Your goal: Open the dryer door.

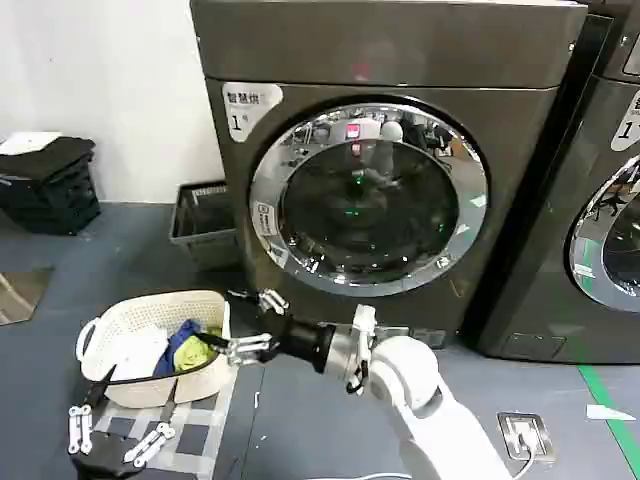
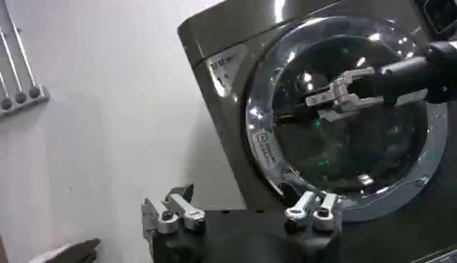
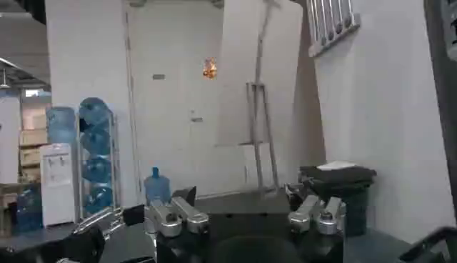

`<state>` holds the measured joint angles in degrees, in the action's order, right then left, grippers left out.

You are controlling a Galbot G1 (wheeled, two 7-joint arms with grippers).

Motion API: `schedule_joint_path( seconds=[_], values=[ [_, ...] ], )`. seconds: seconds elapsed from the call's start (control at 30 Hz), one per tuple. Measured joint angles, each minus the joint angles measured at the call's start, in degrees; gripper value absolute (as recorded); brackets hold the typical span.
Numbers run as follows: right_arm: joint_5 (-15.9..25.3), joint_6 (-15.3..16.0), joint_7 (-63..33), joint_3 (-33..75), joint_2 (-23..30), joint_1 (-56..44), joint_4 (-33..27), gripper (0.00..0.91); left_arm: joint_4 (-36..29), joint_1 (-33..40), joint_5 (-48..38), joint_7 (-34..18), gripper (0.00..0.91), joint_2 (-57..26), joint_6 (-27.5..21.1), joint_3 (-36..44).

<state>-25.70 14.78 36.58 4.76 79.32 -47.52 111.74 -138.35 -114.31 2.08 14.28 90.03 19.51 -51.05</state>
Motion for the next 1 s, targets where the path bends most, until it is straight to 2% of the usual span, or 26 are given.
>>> schedule_joint_path(
  seconds=[0.13,0.37,0.73,0.87,1.0],
  values=[
    [3.87,-4.44,-1.28,1.13,-0.62,-1.41,-0.23,0.907,-0.22,-0.03,0.01,0.05,0.907,-0.06,0.01,-0.01],
    [5.04,-10.27,-2.75,3.59,-2.05,-3.24,-2.54,0.907,-0.45,0.07,0.03,0.35,0.907,-0.12,0.0,0.0],
    [5.02,-15.05,-4.33,6.97,-4.48,-2.34,-8.93,0.907,-0.9,0.04,0.05,0.6,0.907,-0.23,-0.09,-0.09],
    [3.55,-16.99,-4.38,7.14,-5.19,-1.4,-11.7,0.907,-1.1,0.05,0.19,1.14,0.907,-0.21,-0.16,-0.06],
    [2.89,-17.45,-5.0,6.97,-5.25,-0.05,-14.43,0.907,-1.29,-0.03,0.2,1.36,0.907,-0.23,-0.17,-0.09]
  ],
)
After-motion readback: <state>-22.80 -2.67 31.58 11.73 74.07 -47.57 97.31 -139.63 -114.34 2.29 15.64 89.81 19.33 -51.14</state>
